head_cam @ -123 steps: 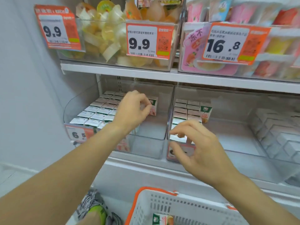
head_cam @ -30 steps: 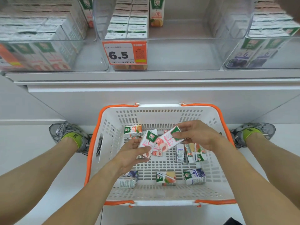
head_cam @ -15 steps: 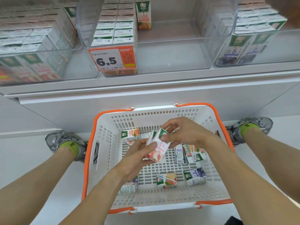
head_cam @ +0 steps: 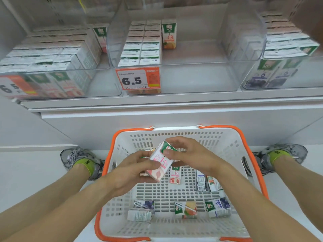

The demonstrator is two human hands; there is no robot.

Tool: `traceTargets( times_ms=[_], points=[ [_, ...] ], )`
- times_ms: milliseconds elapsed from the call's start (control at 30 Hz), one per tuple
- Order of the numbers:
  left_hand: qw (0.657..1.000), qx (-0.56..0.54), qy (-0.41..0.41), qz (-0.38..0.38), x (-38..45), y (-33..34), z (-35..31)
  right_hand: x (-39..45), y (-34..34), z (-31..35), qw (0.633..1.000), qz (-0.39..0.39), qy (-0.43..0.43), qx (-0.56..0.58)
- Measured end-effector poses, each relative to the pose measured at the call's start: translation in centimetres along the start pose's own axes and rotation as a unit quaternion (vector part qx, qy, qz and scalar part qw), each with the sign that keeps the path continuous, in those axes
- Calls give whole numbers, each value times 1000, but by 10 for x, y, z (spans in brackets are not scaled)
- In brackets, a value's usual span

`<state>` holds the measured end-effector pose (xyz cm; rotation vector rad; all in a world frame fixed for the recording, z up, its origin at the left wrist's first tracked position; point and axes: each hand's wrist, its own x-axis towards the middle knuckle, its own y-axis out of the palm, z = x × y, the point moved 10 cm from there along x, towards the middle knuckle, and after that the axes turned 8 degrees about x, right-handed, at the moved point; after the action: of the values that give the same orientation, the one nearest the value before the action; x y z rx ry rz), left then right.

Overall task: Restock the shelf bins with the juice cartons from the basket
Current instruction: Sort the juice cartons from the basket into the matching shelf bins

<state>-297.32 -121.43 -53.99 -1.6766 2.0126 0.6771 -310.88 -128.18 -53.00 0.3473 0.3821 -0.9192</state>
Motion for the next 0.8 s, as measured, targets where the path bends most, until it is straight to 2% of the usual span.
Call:
traceTargets(
  times_ms=[67,133,233,333,400,600,800],
  points=[
    [999,37,10,13,-14,-11,-16,-2,19,16,997,27,-27,63],
    [993,114,30,7,-29,-25,-37,-3,31,34,995,17,-68,74],
    [960,272,70,-14,-49,-46,-73,-6,48,71,988,-10,-152,17],
    [927,357,113,-1,-69,-54,-111,-10,62,113,974,-29,-219,-42],
    [912,381,151,3,-78,-54,-136,-13,71,144,963,-26,-257,-72],
    [838,463,277,-82,-105,-72,-216,-12,97,230,931,3,-345,-116],
    [825,401,361,-169,-126,-117,-270,-8,108,284,916,41,-382,-118]
  ],
)
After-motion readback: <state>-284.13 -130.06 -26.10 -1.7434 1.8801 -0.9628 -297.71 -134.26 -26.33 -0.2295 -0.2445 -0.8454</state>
